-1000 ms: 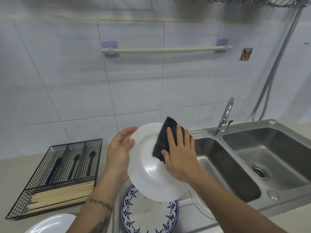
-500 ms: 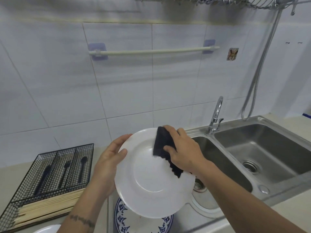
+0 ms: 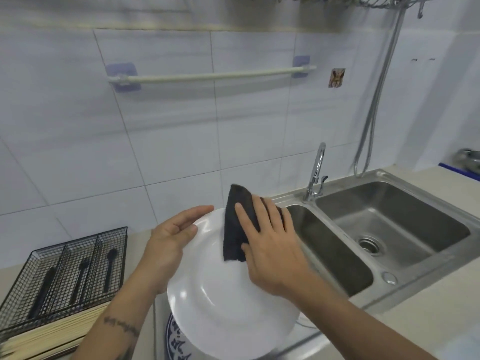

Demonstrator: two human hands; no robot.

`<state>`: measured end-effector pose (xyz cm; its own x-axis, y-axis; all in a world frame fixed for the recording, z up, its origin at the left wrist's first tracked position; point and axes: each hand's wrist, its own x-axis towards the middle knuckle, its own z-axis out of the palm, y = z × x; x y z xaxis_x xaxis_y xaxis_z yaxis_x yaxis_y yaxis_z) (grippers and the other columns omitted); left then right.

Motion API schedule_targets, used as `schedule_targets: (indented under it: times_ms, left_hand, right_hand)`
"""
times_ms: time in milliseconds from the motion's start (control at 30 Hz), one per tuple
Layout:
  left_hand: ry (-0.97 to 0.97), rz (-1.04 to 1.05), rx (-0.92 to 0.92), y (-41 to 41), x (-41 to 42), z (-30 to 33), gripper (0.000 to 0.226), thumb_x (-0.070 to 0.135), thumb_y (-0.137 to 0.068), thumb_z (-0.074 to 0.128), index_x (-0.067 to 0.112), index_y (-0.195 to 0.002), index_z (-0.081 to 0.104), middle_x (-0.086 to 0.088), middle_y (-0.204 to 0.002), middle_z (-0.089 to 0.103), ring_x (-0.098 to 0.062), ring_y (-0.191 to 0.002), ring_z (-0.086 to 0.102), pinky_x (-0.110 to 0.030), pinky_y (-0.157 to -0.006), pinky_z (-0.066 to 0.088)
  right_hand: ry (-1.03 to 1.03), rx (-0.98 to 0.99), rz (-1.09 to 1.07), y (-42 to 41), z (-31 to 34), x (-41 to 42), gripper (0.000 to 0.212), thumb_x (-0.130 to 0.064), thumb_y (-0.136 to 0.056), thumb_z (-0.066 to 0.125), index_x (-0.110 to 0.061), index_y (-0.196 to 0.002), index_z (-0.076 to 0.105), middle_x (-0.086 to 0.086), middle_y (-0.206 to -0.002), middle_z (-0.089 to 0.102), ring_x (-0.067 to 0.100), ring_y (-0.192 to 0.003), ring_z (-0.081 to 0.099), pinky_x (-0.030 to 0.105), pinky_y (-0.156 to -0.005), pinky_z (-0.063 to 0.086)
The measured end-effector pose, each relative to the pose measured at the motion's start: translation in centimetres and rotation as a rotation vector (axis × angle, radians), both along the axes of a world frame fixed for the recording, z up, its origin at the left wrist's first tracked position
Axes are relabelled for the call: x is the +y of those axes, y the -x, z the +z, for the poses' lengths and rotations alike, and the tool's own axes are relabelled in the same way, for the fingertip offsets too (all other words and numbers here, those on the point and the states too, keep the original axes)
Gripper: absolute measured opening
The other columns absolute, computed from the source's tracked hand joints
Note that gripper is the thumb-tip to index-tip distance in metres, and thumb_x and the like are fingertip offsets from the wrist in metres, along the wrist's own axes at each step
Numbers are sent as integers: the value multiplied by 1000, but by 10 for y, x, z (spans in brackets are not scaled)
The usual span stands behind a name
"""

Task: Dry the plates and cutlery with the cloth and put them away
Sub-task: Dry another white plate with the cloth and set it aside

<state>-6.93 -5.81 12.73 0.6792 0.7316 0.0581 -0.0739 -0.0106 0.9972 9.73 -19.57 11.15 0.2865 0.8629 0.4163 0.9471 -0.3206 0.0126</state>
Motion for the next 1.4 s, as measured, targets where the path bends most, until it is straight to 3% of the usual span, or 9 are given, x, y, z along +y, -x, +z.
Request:
schedule_targets:
  times_ms: [67,200,367,567,700,867,1033,1200,1400]
  left_hand:
    - [57,82,-32,4,1,-7,42,-1,-99,49,27,-113,77,-4,-115,75,-25,-100,73,-36,-82,58]
    - [122,143,-70,12,7,-14,42,-1,-99,48,27,-113,76,-4,-115,75,-26,-96,74,-34,-76,61]
    - [147,148,-68,-15,0,-13,43,-2,-100,44,24,-111,77,-8,-112,76,-27,-98,72,-38,-84,56]
    - [147,338,-134,-4,23,-9,40,2,-99,47,27,-110,76,-3,-112,76,-23,-96,72,-36,-77,57]
    - [195,403,-151,2,23,-13,41,1,-99,48,28,-107,77,1,-111,77,-19,-91,74,-33,-69,59]
    - [184,344,-122,-17,8,-11,42,0,-99,47,28,-106,78,-3,-111,76,-26,-96,71,-44,-84,59]
    - [201,333,-198,-38,-6,-8,44,-3,-98,45,25,-103,78,-1,-105,78,-15,-92,74,-27,-72,58]
    - [191,441,-231,-18,16,-8,39,-2,-98,47,23,-108,75,0,-117,75,-20,-101,69,-36,-88,54]
    - [206,460,-218,-9,20,-8,38,0,-100,48,23,-114,73,6,-114,75,-18,-95,72,-38,-82,59]
  right_hand:
    - [55,31,-47,1,-17,-11,76,-42,-90,39,-19,-157,10,16,-164,5,38,-150,6,62,-116,14]
    - [142,105,-100,10,-37,-23,77,-44,-90,35,-13,-157,14,17,-164,3,39,-150,3,61,-117,17]
    - [152,162,102,29,-20,6,77,-45,-92,33,-22,-157,-3,9,-163,-18,32,-149,-19,55,-120,-4]
    - [253,309,394,36,-30,-17,61,-49,-96,21,-40,-154,8,-10,-165,-4,13,-151,-12,39,-120,-12]
    - [246,175,196,10,-36,-27,67,-52,-93,15,-31,-156,13,-2,-165,1,16,-151,-5,41,-119,-14]
    - [152,197,-40,-4,-22,9,74,-51,-93,24,-23,-157,1,7,-164,-13,27,-150,-15,55,-119,-7]
    - [61,314,204,32,-9,35,70,-42,-98,29,-28,-157,-7,0,-164,-15,21,-150,-18,51,-121,-6]
    - [185,354,426,52,-26,1,60,-47,-98,20,-40,-155,0,-12,-165,1,12,-151,-6,40,-120,-9]
    - [239,190,140,1,-35,-13,68,-52,-93,11,-30,-157,9,-2,-166,-1,16,-151,-8,46,-122,-7]
